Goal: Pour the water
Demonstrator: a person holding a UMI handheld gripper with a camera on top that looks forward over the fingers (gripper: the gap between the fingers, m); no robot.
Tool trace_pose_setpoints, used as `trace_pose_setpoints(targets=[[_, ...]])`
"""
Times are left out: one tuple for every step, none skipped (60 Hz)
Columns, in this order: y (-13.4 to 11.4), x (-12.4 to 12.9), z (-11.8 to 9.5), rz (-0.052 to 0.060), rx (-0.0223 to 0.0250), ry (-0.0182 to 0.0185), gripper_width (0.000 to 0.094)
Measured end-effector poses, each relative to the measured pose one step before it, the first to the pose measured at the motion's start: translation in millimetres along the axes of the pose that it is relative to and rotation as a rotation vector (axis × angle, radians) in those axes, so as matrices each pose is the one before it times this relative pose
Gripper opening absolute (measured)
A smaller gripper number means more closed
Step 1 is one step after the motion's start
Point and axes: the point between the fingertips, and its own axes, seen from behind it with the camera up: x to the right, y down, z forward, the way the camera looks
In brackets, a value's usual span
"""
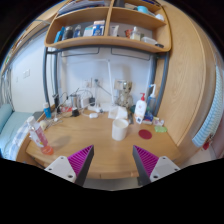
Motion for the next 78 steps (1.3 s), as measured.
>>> trace_pose_setpoints(targets=[[6.19, -5.28, -1.02, -0.0007, -0.01576, -0.01206, 0.0798], [7.07, -7.73, 1.26, 0.0000, -0.01347, -0.01147, 0.0799], [7.05, -9.12, 2.21, -0.0013, -0.00984, -0.01039, 0.0800], [6.62, -8.73, 1.20, -0.0013, -0.00948, -0.01045, 0.0800], [6.80, -9.55, 1.69, -0.0024, -0.00739, -0.01088, 0.0801], [12.87, -15.12, 6.48, 0.0008, 0.01126, -0.00310, 0.0799], [3.95, -5.19, -1.04, -0.0052, -0.00614, -0.01335, 0.0798], [3.22, -6.51, -1.53, -0.0058, -0.00531, -0.01370, 0.0798], [3.76, -7.51, -0.63, -0.0078, -0.00724, -0.01483, 0.0799], [5.67, -8.62, 2.47, -0.0072, -0.01190, -0.01748, 0.0798], [11.75, -21.42, 3.68, -0.0010, -0.01563, -0.01914, 0.0799], [2.42, -12.53, 3.50, 0.0073, 0.02754, -0.00165, 0.0799], [4.55, -10.77, 2.10, -0.0039, 0.00017, -0.01349, 0.0799], [3.95, -10.79, 2.28, -0.0037, -0.00014, -0.01291, 0.0801], [2.98, -9.87, 2.15, -0.0037, 0.00112, -0.01178, 0.0803], [2.00, -9.21, 2.85, -0.0039, 0.00458, -0.00996, 0.0805], [-1.45, -9.40, -0.02, -0.0027, 0.00548, -0.00678, 0.0804], [-0.26, -8.15, 3.05, -0.0030, 0.01031, -0.00545, 0.0797], [-0.71, -7.62, 3.44, -0.0013, 0.01278, -0.00381, 0.0793], [-1.25, -8.12, 3.56, -0.0004, 0.01274, -0.00487, 0.0793], [-1.39, -8.33, 3.63, 0.0000, 0.01164, -0.00629, 0.0795], [-1.15, -8.70, 1.75, -0.0007, 0.00946, -0.00722, 0.0792], [-1.31, -7.60, 4.06, 0.0000, 0.01248, -0.00773, 0.0792], [-1.78, -7.28, 4.12, 0.0017, 0.01174, -0.00687, 0.0793], [-1.76, -6.99, 4.50, 0.0035, 0.01086, -0.00700, 0.0792], [-1.28, -6.69, 4.68, 0.0037, 0.00747, -0.00697, 0.0791], [-0.40, -5.82, 4.86, 0.0040, 0.00332, -0.00614, 0.0791], [-0.08, -5.45, 4.74, 0.0037, 0.00150, -0.00601, 0.0790], [-0.65, -5.75, 4.88, 0.0036, 0.00153, -0.00713, 0.0792], [-0.67, -7.05, 4.01, 0.0023, 0.00627, -0.00541, 0.0792], [-3.62, -4.27, 3.46, 0.0006, -0.00113, -0.00697, 0.0793], [-1.81, -3.17, 4.13, 0.0005, 0.00415, -0.00372, 0.0792], [-2.15, -2.35, 4.44, 0.0012, 0.00452, 0.00042, 0.0792], [-2.19, -2.82, 4.92, 0.0016, 0.00560, 0.00034, 0.0792], [-2.55, -3.35, 4.55, 0.0009, 0.00633, -0.00197, 0.0792], [-2.61, -3.96, 4.44, -0.0002, 0.00609, -0.00438, 0.0790], [-2.30, -3.60, 4.40, -0.0024, 0.00632, -0.00547, 0.0790], [-1.76, -4.44, 4.24, -0.0042, 0.00757, -0.00186, 0.0792], [-3.12, -1.78, 4.01, -0.0044, 0.00645, -0.00202, 0.0794], [-2.99, -1.28, 3.94, -0.0051, 0.00616, 0.00079, 0.0794], [-2.69, -0.91, 3.92, -0.0050, 0.00439, 0.00263, 0.0794], [-2.63, -0.36, 3.83, -0.0059, 0.00428, 0.00376, 0.0796], [-1.61, -2.50, 3.60, -0.0063, 0.00642, 0.00576, 0.0794], [-2.47, 0.01, 4.06, -0.0075, 0.00551, 0.00412, 0.0794], [-2.97, -0.65, 3.75, -0.0071, 0.00645, 0.00236, 0.0795], [-3.10, -0.52, 3.53, -0.0060, 0.00613, 0.00179, 0.0794], [-2.78, -0.51, 3.30, -0.0036, 0.00635, 0.00170, 0.0795], [-0.47, -1.17, 1.71, -0.0013, 0.00861, 0.00352, 0.0794], [-4.17, -1.04, 2.45, 0.0012, 0.00426, 0.00302, 0.0793], [-2.42, -0.87, 0.36, 0.0012, 0.00822, 0.00236, 0.0792], [-2.56, -0.89, 2.24, 0.0007, 0.00885, 0.00219, 0.0789], [-2.34, -0.91, 2.40, 0.0001, 0.00804, 0.00137, 0.0787], [-1.41, 0.10, 4.52, -0.0010, 0.00868, 0.00197, 0.0786], [-2.35, -0.64, 2.45, -0.0015, 0.00892, 0.00084, 0.0784], [-2.35, -0.27, 0.96, -0.0024, 0.00900, 0.00041, 0.0779], [-2.22, -0.78, 1.65, -0.0024, 0.00972, 0.00001, 0.0769], [-1.97, -0.56, 1.75, -0.0034, 0.00915, -0.00056, 0.0750], [-1.42, 0.13, 1.72, -0.0031, 0.00700, 0.00134, 0.0730], [-0.33, -1.16, 1.47, -0.0022, 0.00689, 0.00112, 0.0700], [-1.39, -0.41, 1.73, -0.0027, 0.00703, -0.00306, 0.0670], [-1.81, -1.00, 1.47, -0.0018, 0.00933, -0.00558, 0.0613], [-0.46, -1.16, 1.66, 0.0000, 0.00502, -0.00709, 0.0609], [0.64, -0.21, 1.33, 0.0022, 0.00028, -0.00199, 0.0606], [-0.08, -1.14, -1.52, 0.0038, 0.00545, 0.00248, 0.0598], [-1.11, 0.38, 0.95, 0.0026, 0.00459, -0.00244, 0.0588], [-1.34, -0.40, 0.67, 0.0014, 0.00693, -0.00138, 0.0582], [-0.83, 0.43, 0.69, 0.0024, 0.00715, 0.00088, 0.0577], [-0.83, 0.84, 0.40, 0.0036, 0.00772, 0.00283, 0.0570], [-0.51, 0.94, 0.25, 0.0060, 0.00609, 0.00305, 0.0562], [0.94, -0.73, -0.58, 0.0047, 0.00861, 0.00127, 0.0556], [0.62, 0.05, 0.35, 0.0013, 0.00385, 0.00007, 0.0550], [-0.54, -0.32, -0.09, -0.0016, 0.00361, -0.00004, 0.0541], [-0.67, -0.14, -0.25, -0.0039, 0.00453, -0.00028, 0.0530], [-0.35, -0.64, -0.30, -0.0051, 0.00418, -0.00326, 0.0517], [-0.17, -0.96, -0.23, -0.0037, 0.00353, -0.00591, 0.0508], [0.60, -2.08, -0.34, 0.0019, 0.00468, -0.00721, 0.0495], [0.27, -1.44, -0.25, 0.0061, 0.00109, -0.00790, 0.0486], [-0.55, -0.20, 0.62, 0.0076, 0.00116, -0.00503, 0.0479]])
